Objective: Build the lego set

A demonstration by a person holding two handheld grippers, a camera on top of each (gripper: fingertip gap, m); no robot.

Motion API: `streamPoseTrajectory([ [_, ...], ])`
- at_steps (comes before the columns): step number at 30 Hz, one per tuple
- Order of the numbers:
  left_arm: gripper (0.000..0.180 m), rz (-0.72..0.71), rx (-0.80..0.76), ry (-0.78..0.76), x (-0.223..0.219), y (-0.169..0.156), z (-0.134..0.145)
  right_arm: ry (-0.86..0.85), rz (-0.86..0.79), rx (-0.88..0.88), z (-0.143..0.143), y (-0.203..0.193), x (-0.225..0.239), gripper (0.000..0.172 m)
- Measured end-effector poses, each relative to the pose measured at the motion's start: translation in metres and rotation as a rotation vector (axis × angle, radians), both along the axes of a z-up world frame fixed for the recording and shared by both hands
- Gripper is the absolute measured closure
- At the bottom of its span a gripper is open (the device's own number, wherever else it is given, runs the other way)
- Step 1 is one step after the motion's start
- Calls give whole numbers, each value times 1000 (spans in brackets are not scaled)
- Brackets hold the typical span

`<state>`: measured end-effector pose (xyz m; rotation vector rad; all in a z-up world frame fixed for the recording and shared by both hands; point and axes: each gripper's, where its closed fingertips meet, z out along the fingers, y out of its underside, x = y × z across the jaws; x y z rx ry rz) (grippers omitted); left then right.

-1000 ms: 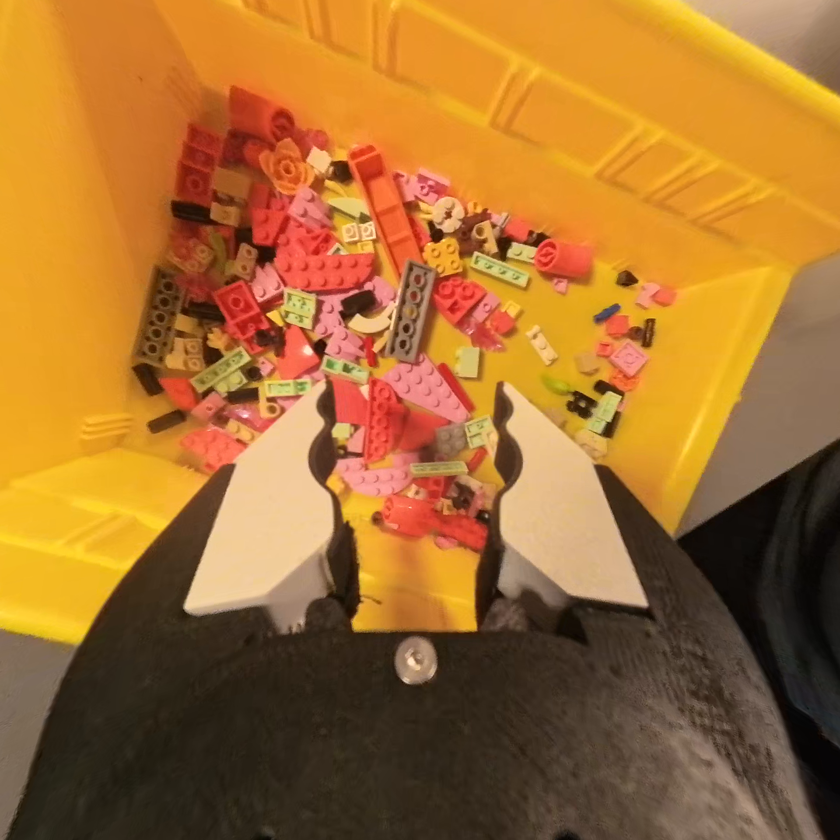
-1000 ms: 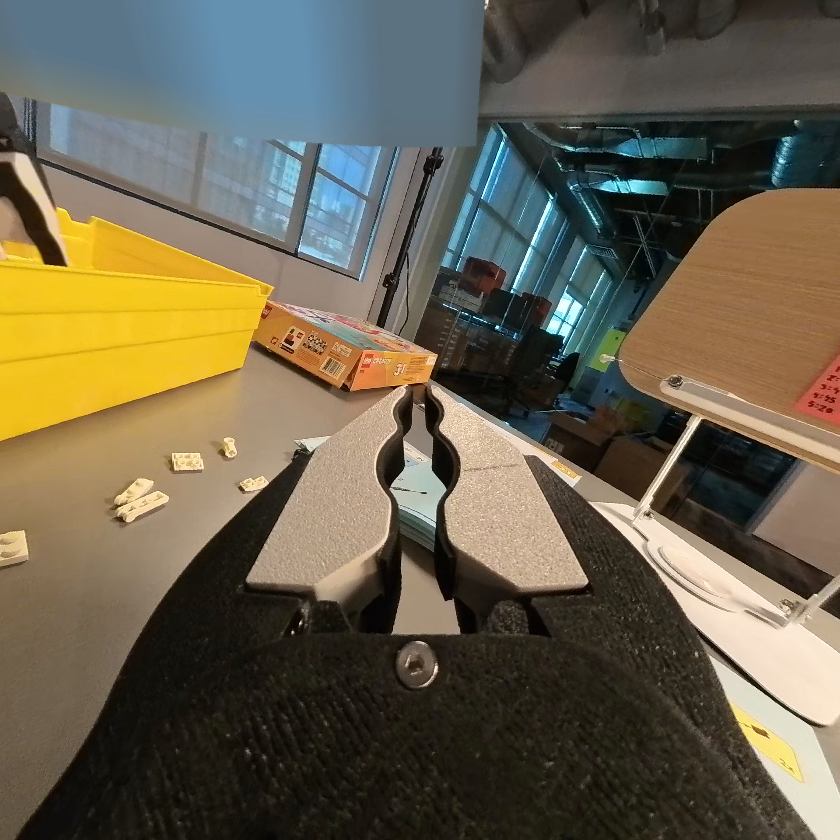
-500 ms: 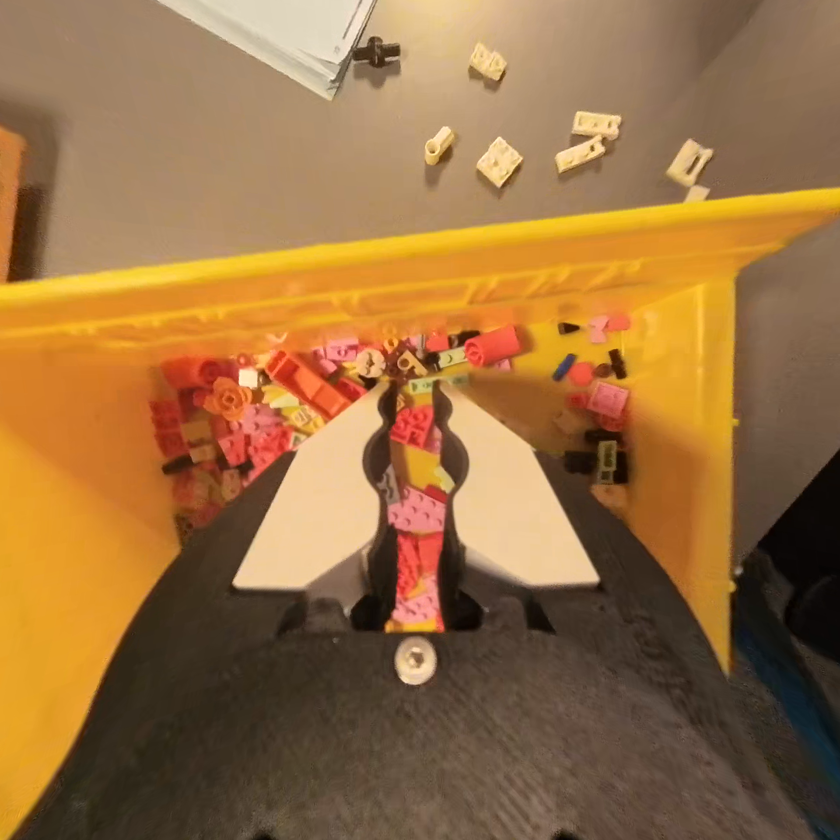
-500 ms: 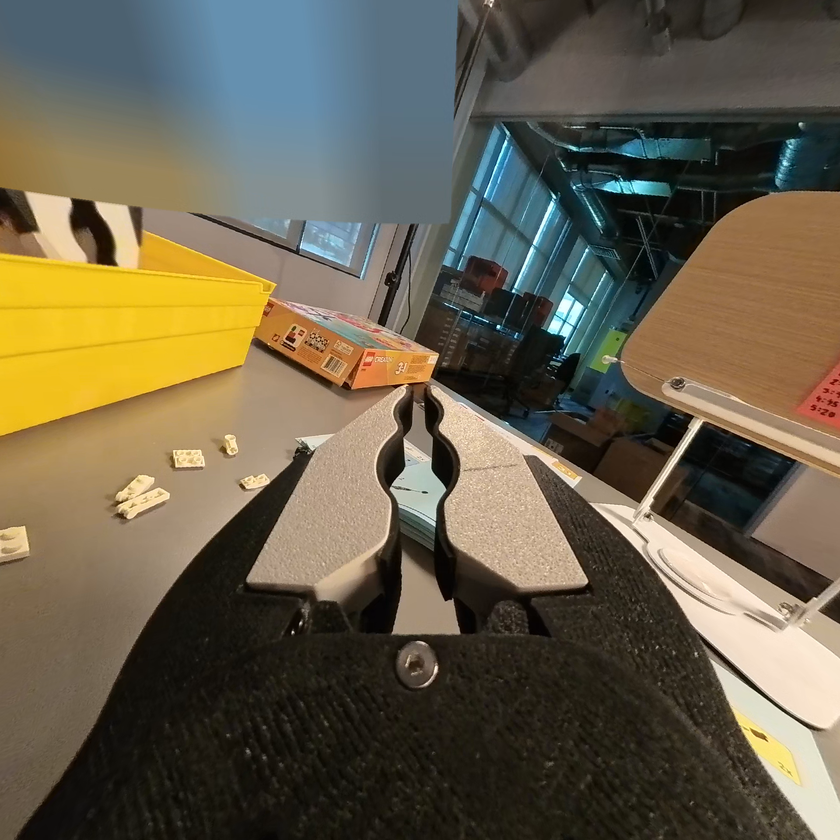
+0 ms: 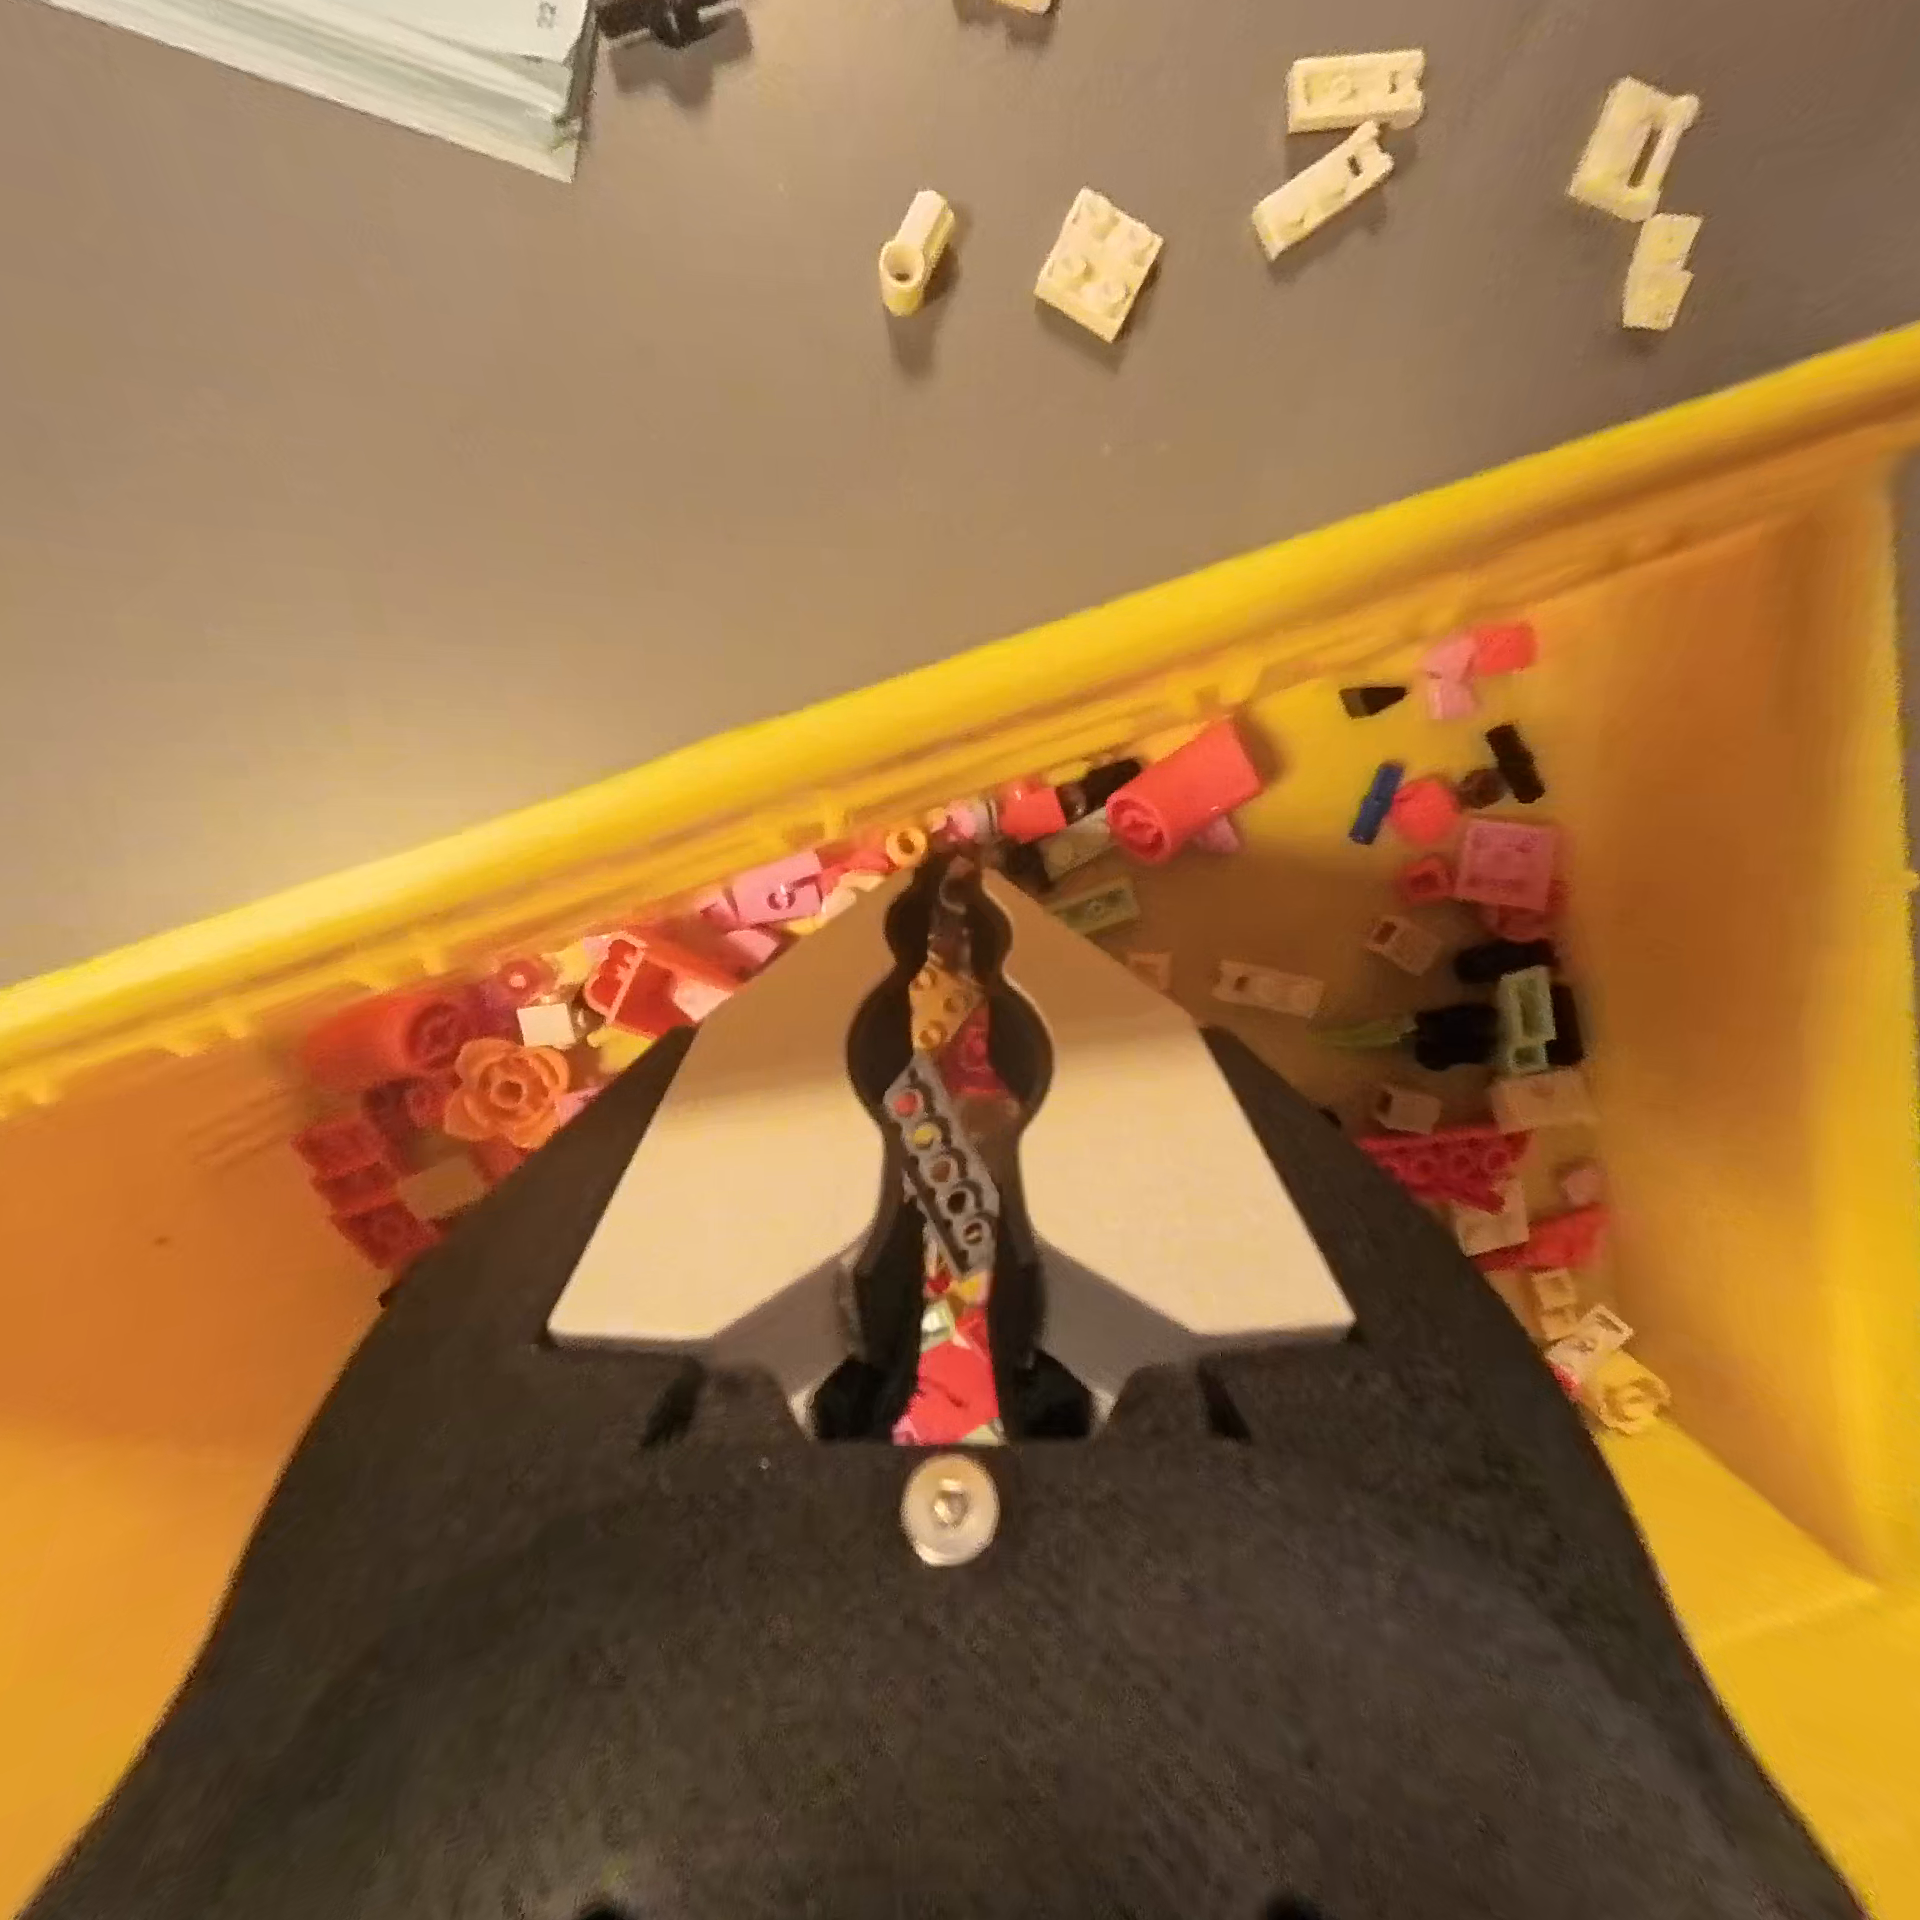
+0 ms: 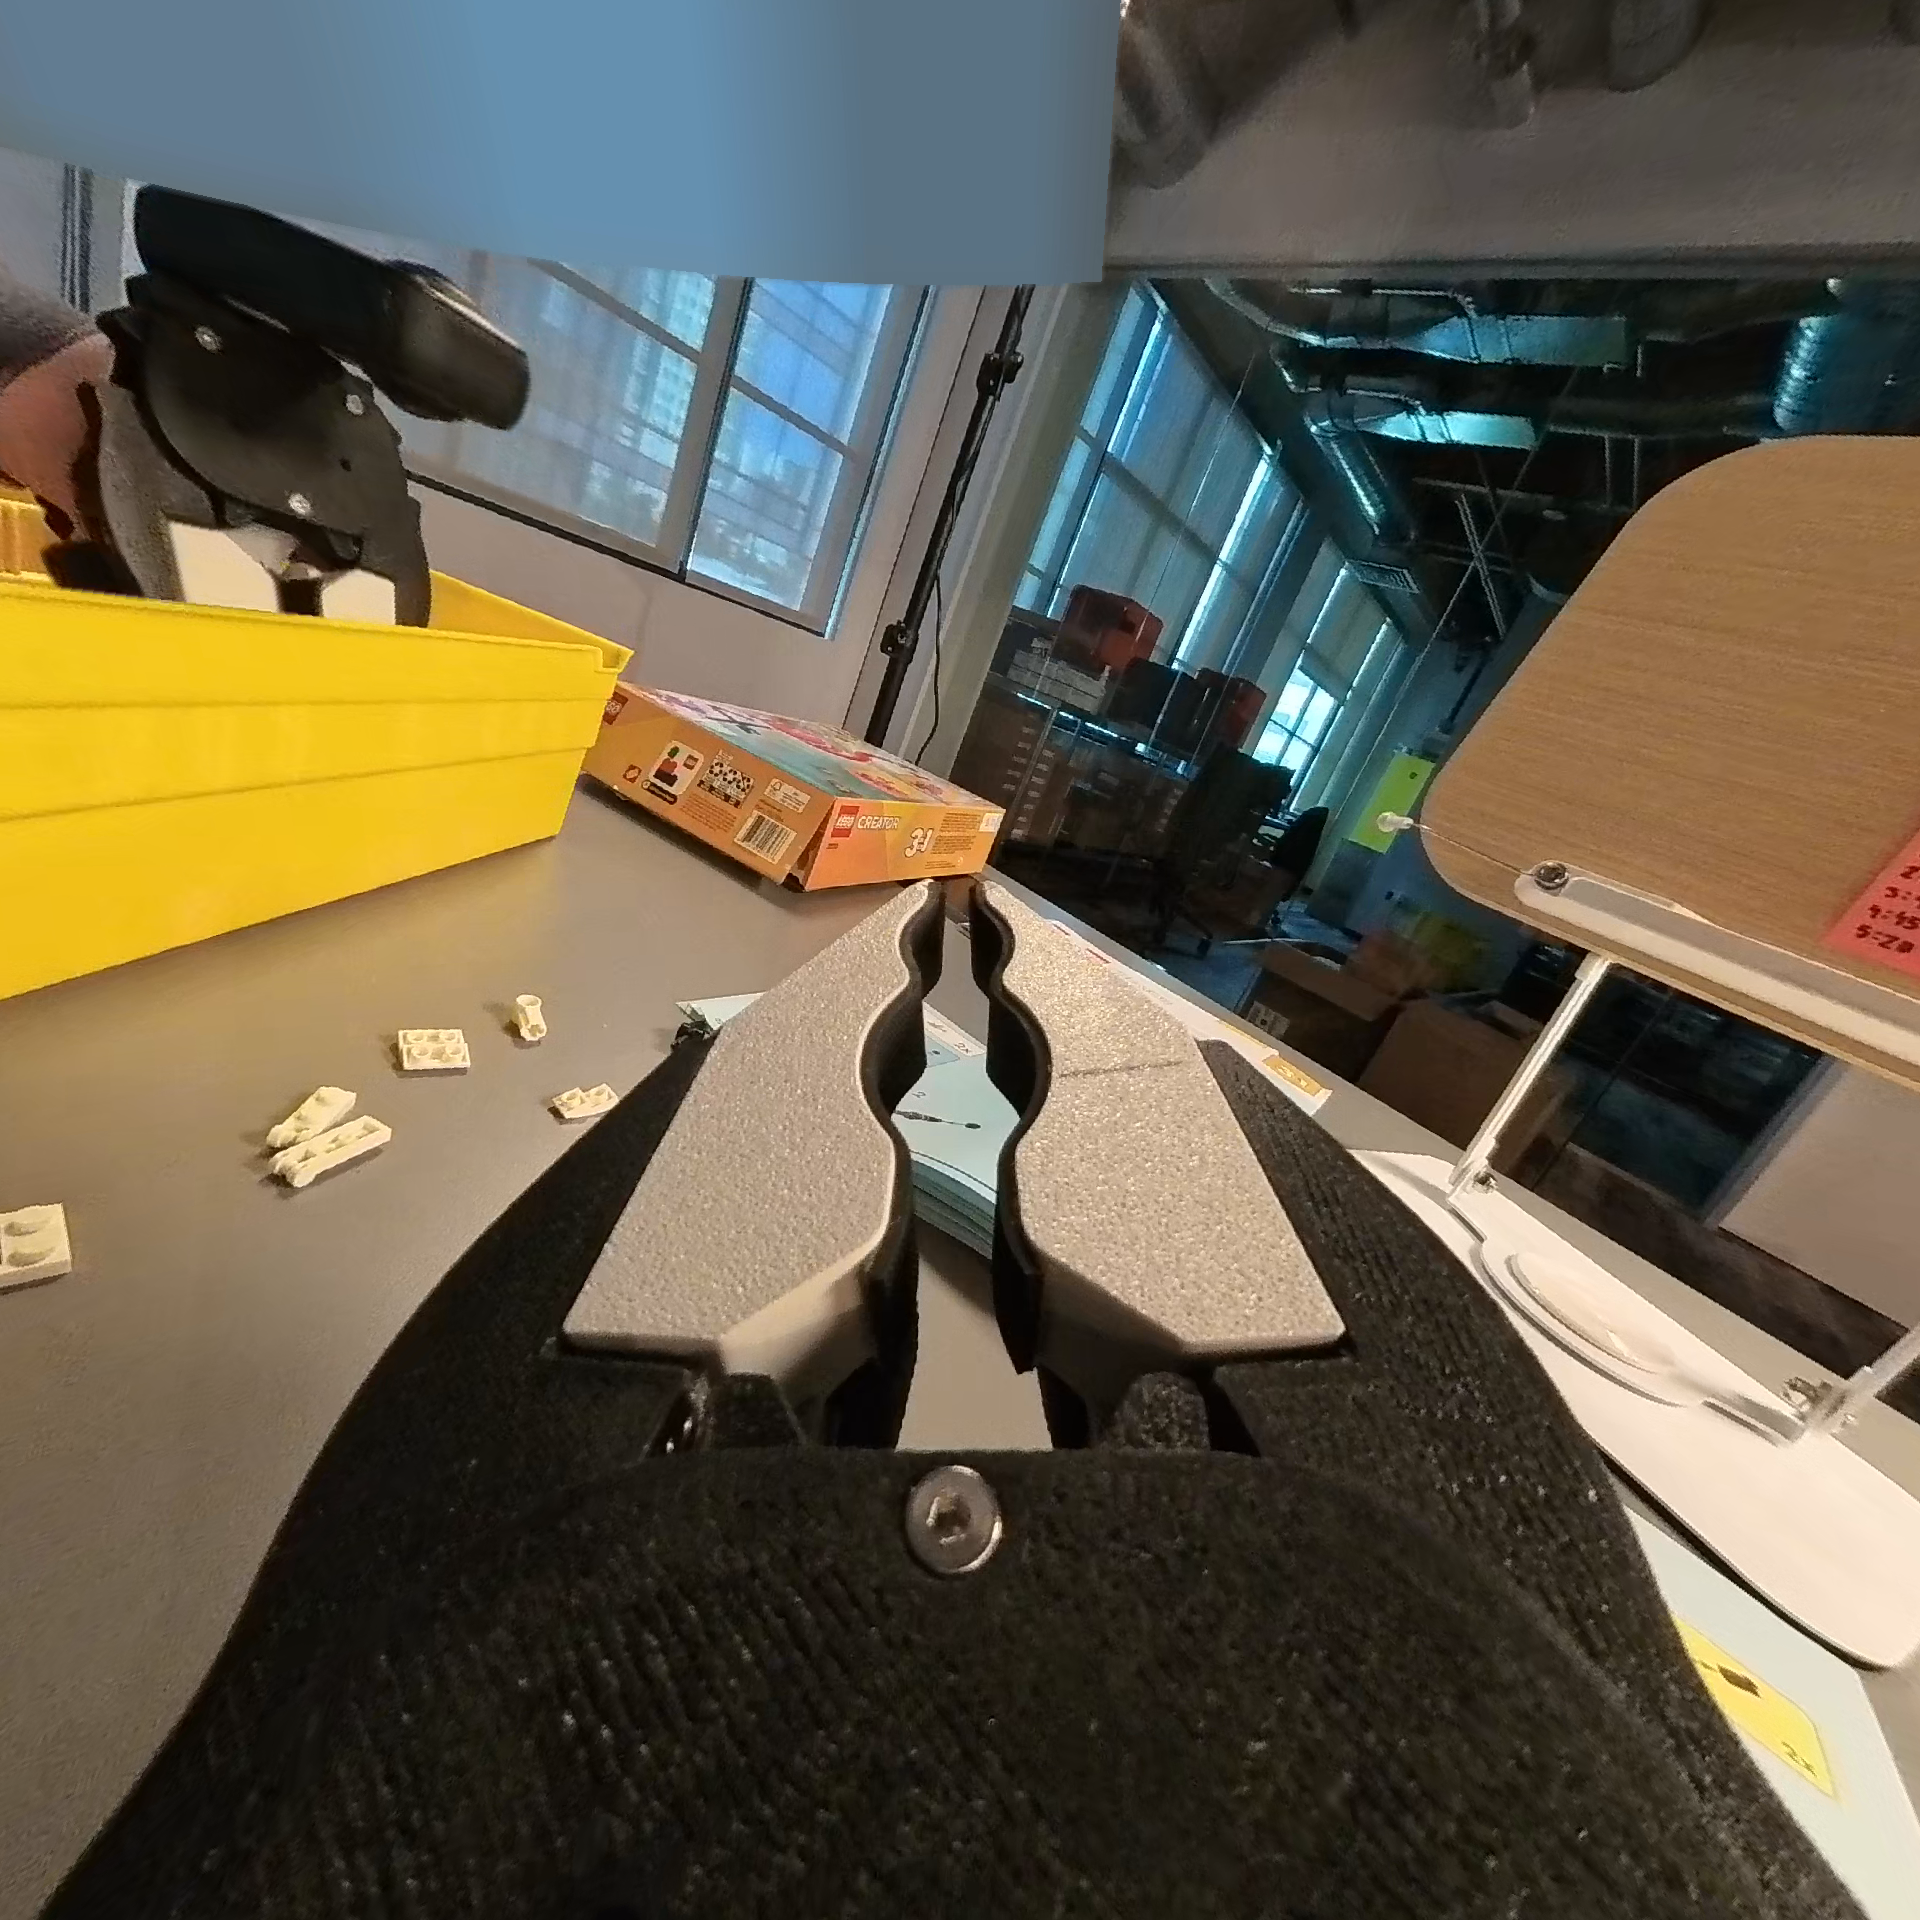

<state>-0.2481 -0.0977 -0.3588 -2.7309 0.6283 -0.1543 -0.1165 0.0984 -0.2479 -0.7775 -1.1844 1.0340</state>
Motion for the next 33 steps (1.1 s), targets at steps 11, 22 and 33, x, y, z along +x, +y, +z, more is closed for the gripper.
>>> streamPoseTrajectory([
  [11, 157, -39, -108, -137, 14, -21, 0, -1, 0, 0, 0, 0, 0, 169],
  [22, 169, -173, 63, 102, -6, 2, 2, -3, 2, 2, 0, -1, 0, 169],
  [33, 167, -287, 101, 213, -5, 3, -7, -3, 2, 3, 0, -1, -1, 169],
])
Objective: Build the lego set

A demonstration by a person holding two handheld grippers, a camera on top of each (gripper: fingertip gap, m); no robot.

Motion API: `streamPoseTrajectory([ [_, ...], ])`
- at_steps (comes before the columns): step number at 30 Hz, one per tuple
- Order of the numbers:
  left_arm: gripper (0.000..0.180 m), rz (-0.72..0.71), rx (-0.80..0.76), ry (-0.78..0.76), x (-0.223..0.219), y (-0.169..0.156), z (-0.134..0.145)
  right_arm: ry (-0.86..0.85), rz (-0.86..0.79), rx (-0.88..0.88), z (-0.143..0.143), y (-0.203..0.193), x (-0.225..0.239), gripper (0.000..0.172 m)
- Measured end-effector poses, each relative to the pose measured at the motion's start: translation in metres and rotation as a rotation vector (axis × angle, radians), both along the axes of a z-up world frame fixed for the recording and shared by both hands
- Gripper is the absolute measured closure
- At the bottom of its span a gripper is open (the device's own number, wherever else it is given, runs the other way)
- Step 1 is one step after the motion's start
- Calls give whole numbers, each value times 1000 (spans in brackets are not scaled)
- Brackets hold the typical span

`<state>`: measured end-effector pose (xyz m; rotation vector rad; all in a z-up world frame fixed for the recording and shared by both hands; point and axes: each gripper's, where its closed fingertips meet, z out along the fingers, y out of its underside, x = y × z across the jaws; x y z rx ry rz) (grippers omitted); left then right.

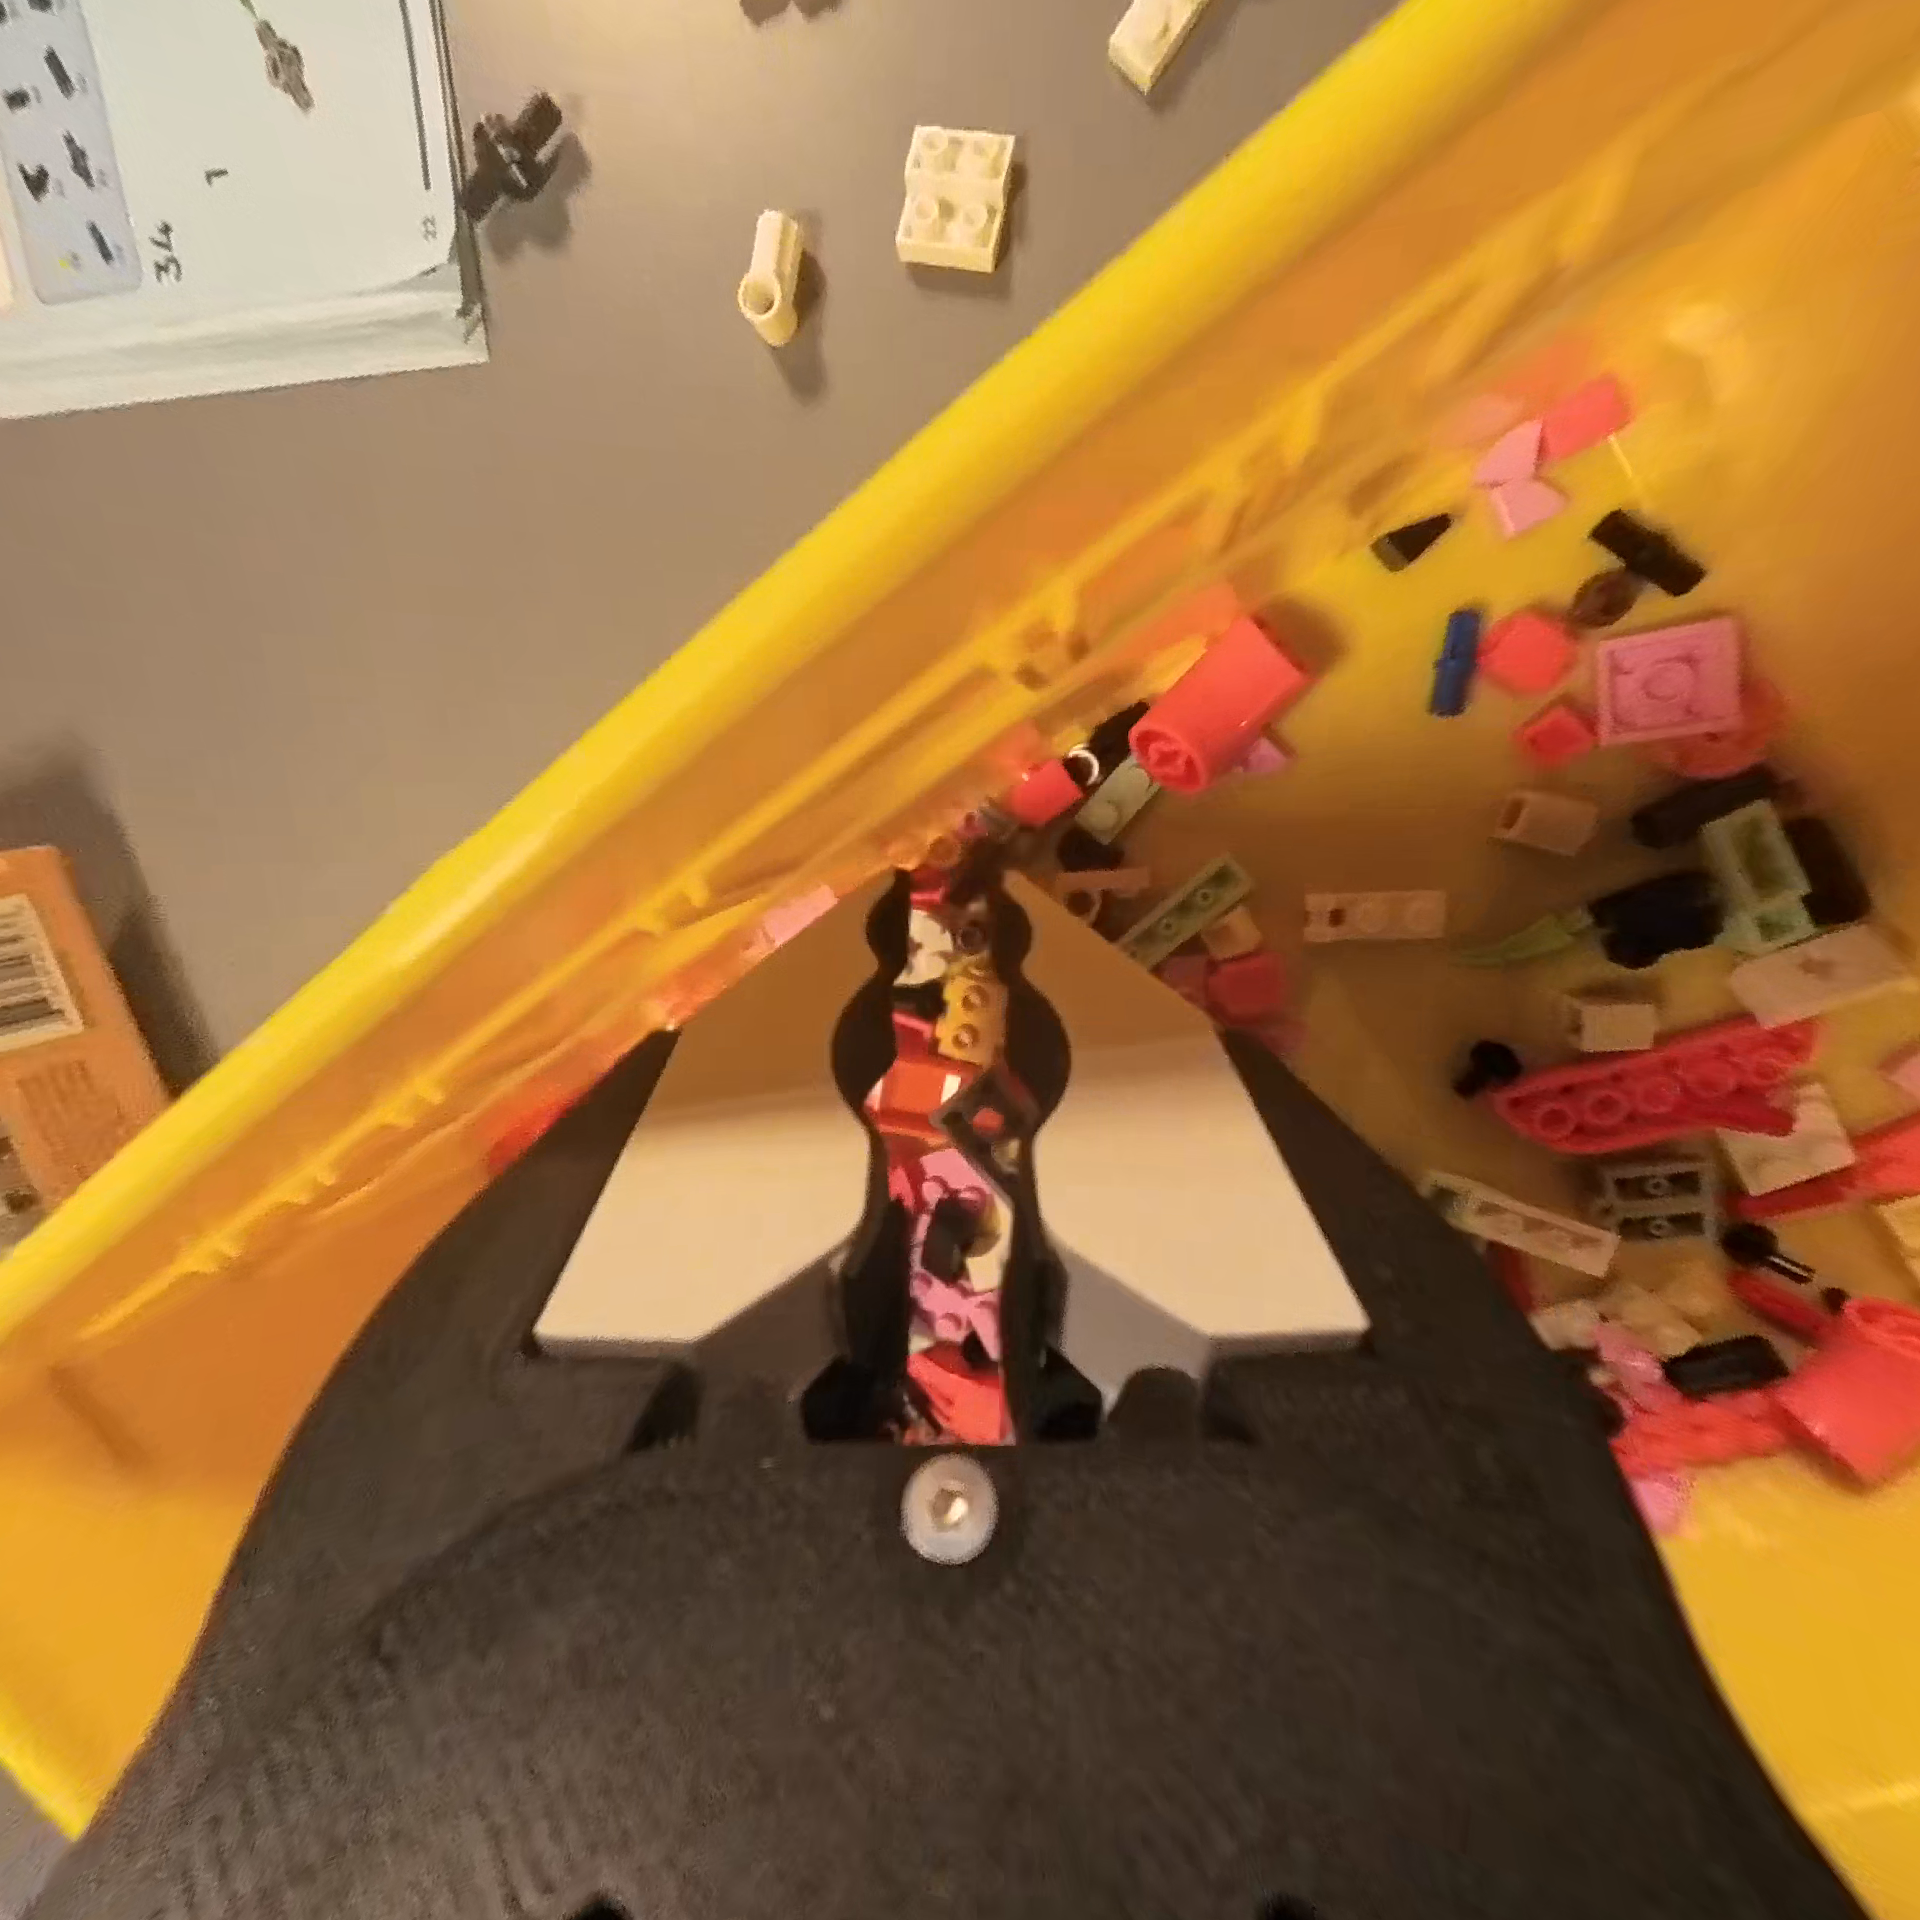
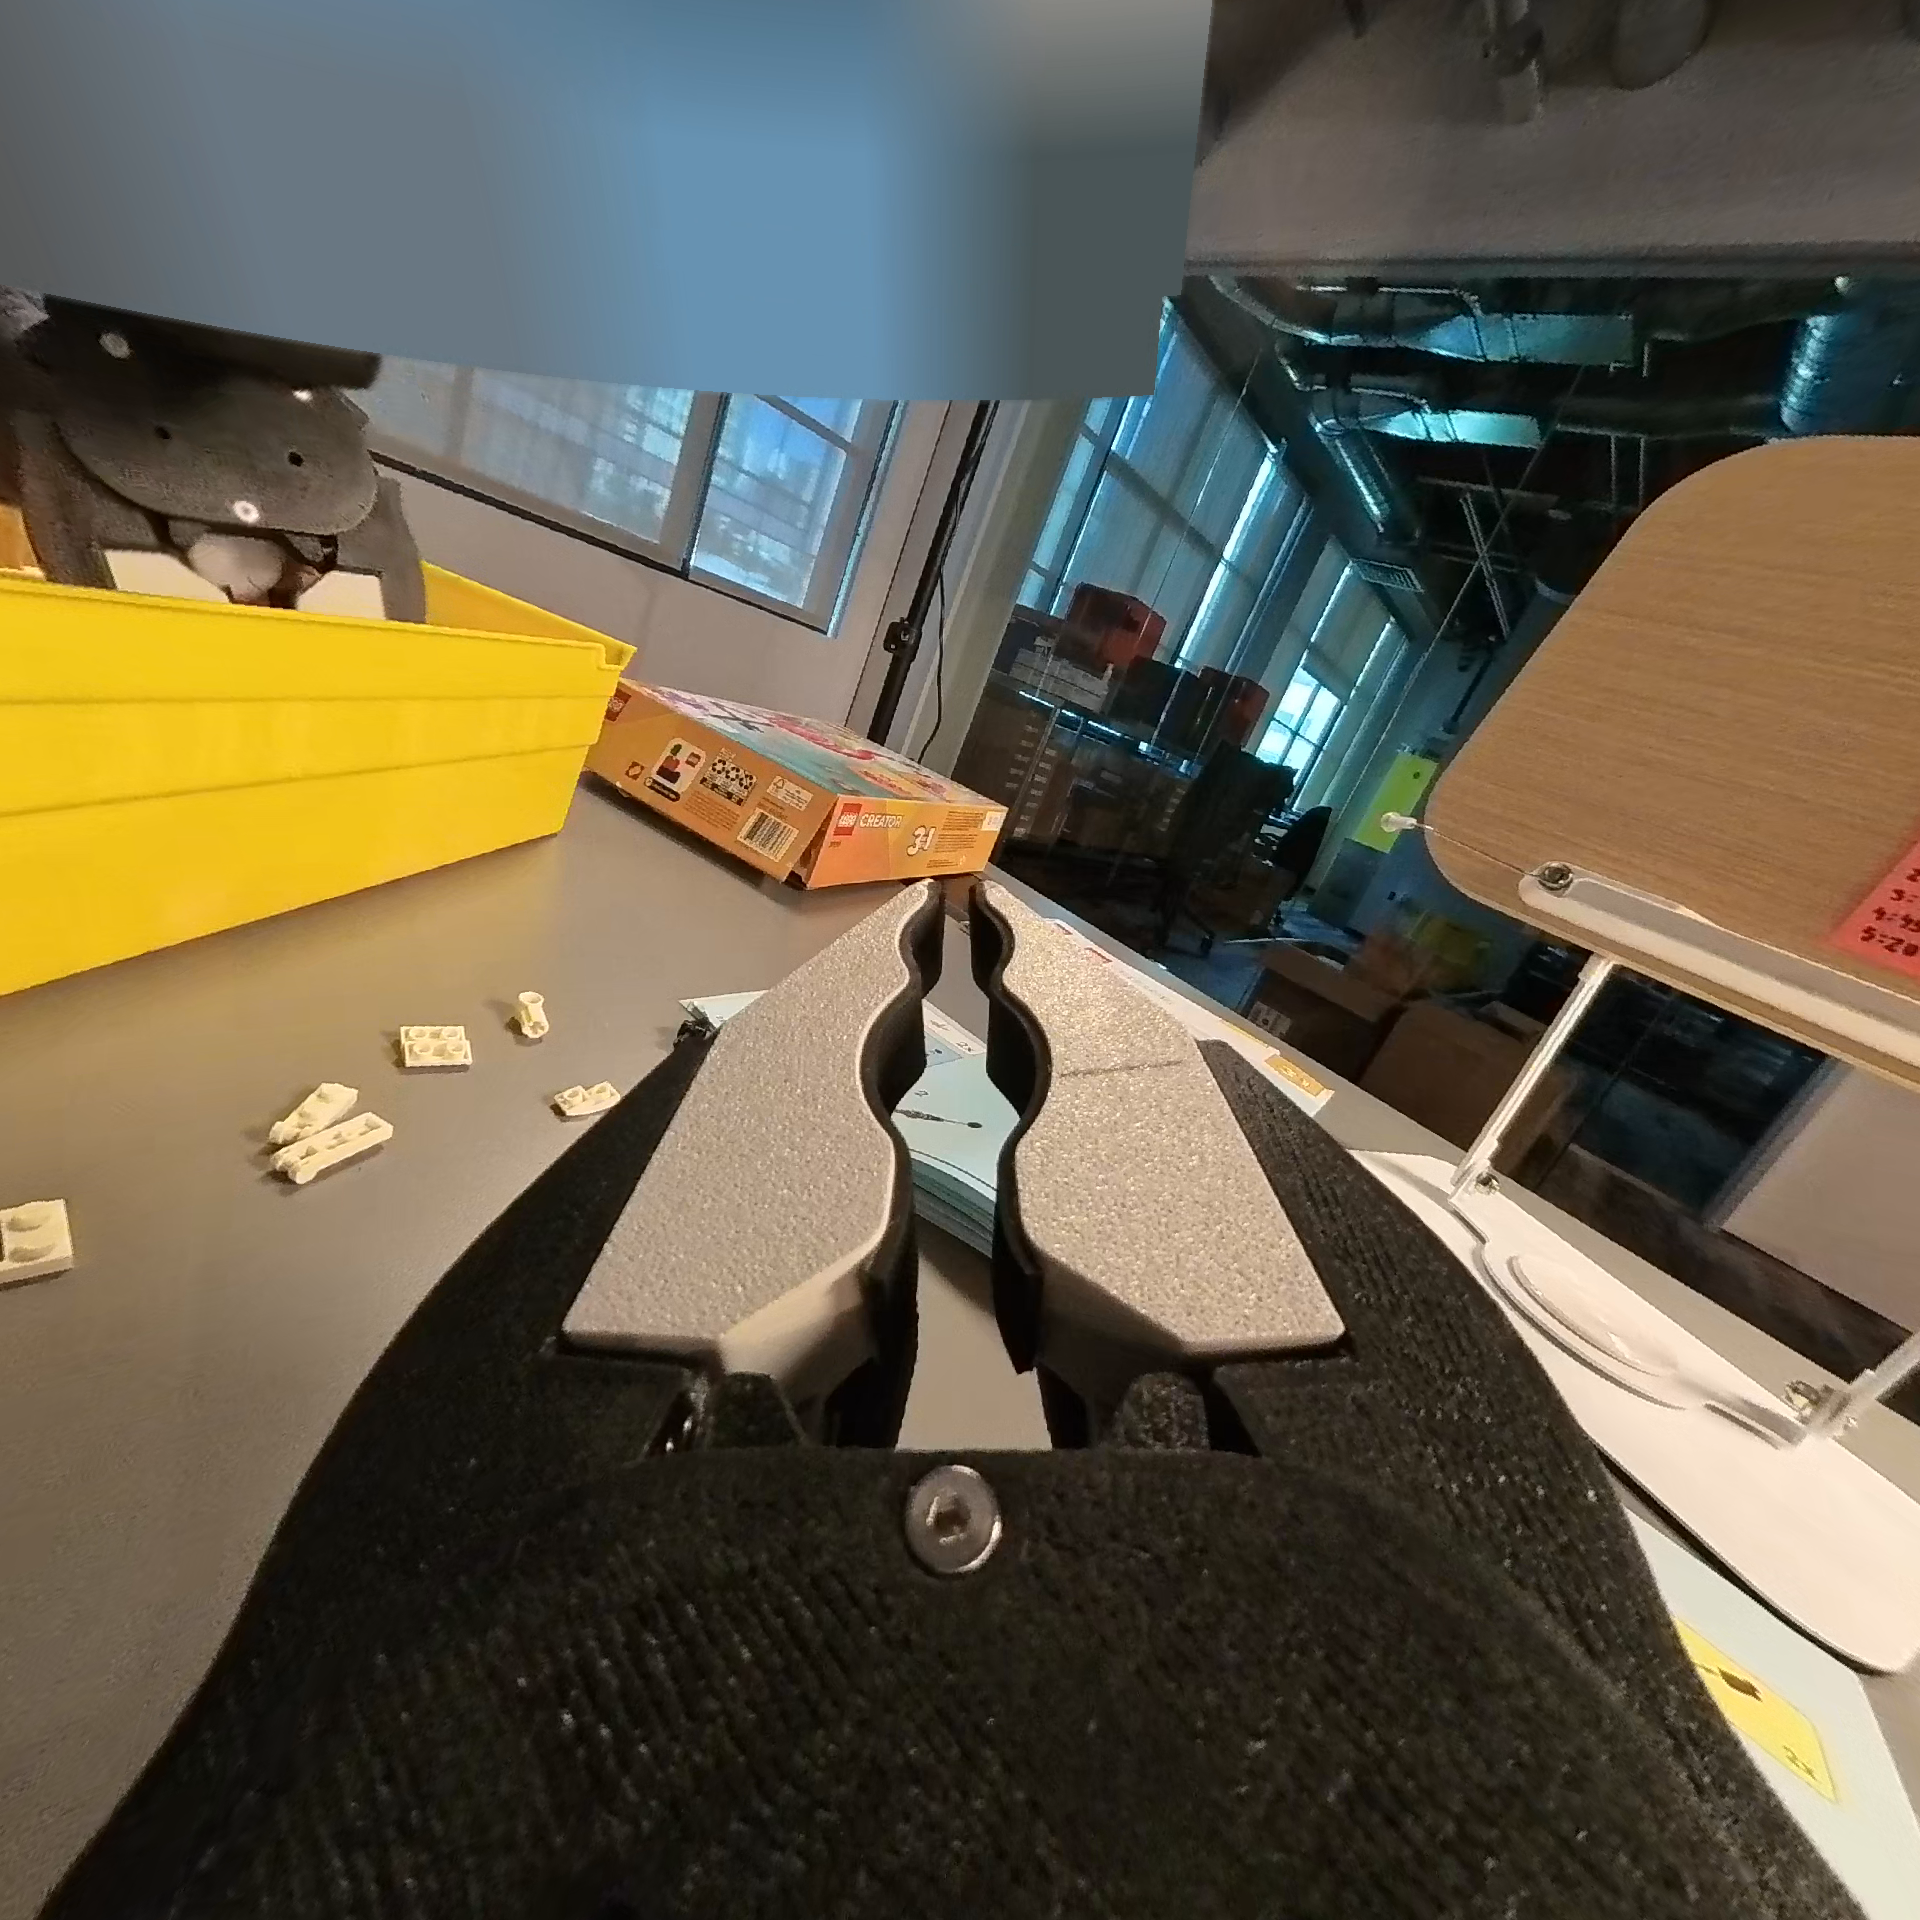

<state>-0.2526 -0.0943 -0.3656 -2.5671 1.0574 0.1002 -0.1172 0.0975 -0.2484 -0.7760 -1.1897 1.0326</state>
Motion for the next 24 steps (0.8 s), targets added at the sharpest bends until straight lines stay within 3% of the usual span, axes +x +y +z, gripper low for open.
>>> streamPoseTrajectory([
  [6, 175, -14, 19, 5, 3, -2, 3, 0, 0, 0, 0, 0, 0, 169],
  [16, 175, 84, 69, 14, 3, -14, 21, 3, -1, -10, 1, 1, 0, 169],
  [19, 176, 142, 217, 35, 0, 0, 51, 10, -5, -28, 2, 4, 0, 169],
  [22, 176, 235, 436, 51, -2, 27, 107, 20, -18, -59, 3, 9, 0, 169],
  [24, 176, 223, 531, 56, 14, 49, 141, 27, -28, -79, 5, 12, 1, 169],
])
